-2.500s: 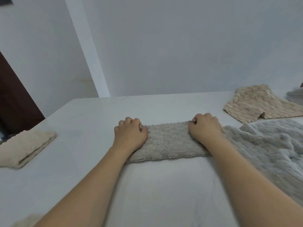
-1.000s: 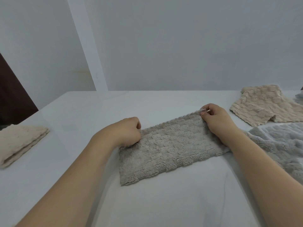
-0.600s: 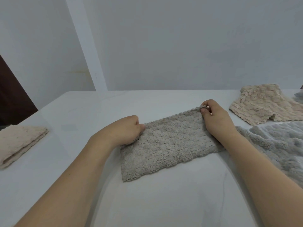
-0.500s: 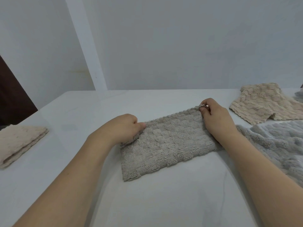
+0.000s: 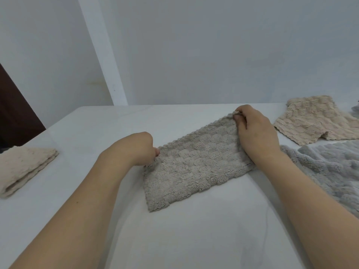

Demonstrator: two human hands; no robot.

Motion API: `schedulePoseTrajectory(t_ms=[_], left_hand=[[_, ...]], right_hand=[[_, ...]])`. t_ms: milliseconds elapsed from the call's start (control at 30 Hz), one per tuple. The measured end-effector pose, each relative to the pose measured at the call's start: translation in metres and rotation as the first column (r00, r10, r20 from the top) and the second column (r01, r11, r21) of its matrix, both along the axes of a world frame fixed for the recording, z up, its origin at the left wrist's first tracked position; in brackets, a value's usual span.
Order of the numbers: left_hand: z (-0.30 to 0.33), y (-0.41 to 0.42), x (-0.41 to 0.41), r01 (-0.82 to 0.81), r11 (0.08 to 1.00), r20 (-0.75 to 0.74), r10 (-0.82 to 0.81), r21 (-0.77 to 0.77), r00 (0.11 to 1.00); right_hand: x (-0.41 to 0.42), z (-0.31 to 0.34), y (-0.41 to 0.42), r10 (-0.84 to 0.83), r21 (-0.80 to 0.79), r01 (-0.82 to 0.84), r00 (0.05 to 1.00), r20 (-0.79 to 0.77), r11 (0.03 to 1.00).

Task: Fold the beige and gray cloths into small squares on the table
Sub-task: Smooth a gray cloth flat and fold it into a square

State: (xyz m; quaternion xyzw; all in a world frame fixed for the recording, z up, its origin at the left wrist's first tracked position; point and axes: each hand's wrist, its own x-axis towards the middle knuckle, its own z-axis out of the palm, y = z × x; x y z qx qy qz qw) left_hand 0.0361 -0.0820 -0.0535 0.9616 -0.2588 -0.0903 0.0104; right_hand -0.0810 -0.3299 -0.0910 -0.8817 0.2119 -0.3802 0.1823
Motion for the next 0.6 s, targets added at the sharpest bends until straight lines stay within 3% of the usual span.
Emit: schedulePoseTrajectory(t_ms=[133, 200, 300, 400, 500, 600], left_hand=[[-0.007, -0.001, 0.004, -0.043, 0.999, 0.086, 0.044, -0.013, 0.995], [-0.010, 0.001, 0.001, -0.066, 0.997, 0.206, 0.074, -0.045, 0.976], [-0.014, -0.011, -0.017, 0.060, 0.964, 0.422, 0.058, -0.261, 0.905], [-0.037, -0.039, -0.049, 0.213, 0.889, 0.276, -0.103, -0.406, 0.956], [-0.064, -0.053, -0.066, 0.261, 0.942, 0.176, -0.226, -0.211, 0.958], [-0.067, -0.049, -0.062, 0.257, 0.951, 0.137, -0.235, -0.172, 0.962]], right_hand=[[0.004, -0.002, 0.003, -0.088, -0.054, 0.079, 0.980, -0.181, 0.995], [0.008, 0.001, 0.014, -0.094, -0.077, 0.079, 0.973, -0.211, 0.994], [0.014, 0.000, 0.036, 0.023, -0.073, -0.045, 0.960, -0.280, 0.996], [0.016, -0.019, 0.046, 0.084, -0.064, -0.135, 0.856, -0.510, 0.989], [0.014, -0.029, 0.042, 0.101, -0.026, -0.154, 0.760, -0.642, 0.988], [0.015, -0.029, 0.039, 0.109, -0.005, -0.150, 0.739, -0.665, 0.989]])
